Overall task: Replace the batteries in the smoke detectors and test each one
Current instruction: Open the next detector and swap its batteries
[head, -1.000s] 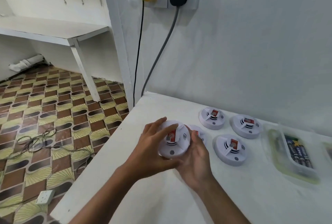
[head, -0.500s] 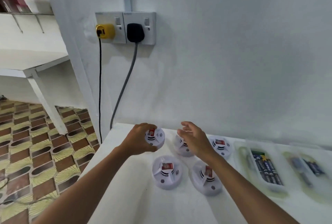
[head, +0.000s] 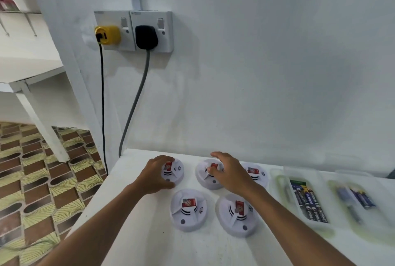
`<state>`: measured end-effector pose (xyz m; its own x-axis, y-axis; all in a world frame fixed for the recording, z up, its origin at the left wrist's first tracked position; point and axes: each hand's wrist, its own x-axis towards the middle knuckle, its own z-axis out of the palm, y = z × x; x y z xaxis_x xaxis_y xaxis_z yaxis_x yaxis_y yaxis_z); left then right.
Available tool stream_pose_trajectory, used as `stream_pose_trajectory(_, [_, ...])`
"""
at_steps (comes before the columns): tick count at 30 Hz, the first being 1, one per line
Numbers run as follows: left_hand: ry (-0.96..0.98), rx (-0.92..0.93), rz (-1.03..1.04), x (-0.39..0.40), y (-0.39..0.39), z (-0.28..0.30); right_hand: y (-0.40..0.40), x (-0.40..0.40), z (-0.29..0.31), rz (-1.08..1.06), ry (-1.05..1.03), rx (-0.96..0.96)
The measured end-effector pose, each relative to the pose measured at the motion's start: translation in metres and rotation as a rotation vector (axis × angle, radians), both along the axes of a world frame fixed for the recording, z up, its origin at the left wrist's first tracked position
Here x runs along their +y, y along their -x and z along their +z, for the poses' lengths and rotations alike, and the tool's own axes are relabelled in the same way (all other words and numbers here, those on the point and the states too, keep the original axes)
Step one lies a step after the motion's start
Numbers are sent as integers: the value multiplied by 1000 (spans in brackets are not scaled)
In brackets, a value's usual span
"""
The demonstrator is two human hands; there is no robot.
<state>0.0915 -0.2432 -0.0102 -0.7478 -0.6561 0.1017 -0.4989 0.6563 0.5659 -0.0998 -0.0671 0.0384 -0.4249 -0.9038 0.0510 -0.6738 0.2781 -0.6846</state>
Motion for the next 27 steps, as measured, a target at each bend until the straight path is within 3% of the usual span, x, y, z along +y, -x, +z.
stream_pose_trajectory(6, [15,-196,-18,1,15,17,0,5,-2,-46,-2,87])
stream_pose_trajectory(11, [89,-83,-223,35,76,39,8,20,2,-82,36,131])
stream_pose_trajectory(15, [102,-217,-350,56,118,26,17,41,4,-76,58,99])
stream_pose_trajectory(20, [160,-301,-351,55,134,4,26,65,1,-58,89,65])
stream_pose_trajectory(24, [54,-68,-327,60,123,25,25,72,1,-108,139,-8])
stream_pose_trajectory(27, [-262,212,-188,76,101,56,14,71,5,-153,243,-123])
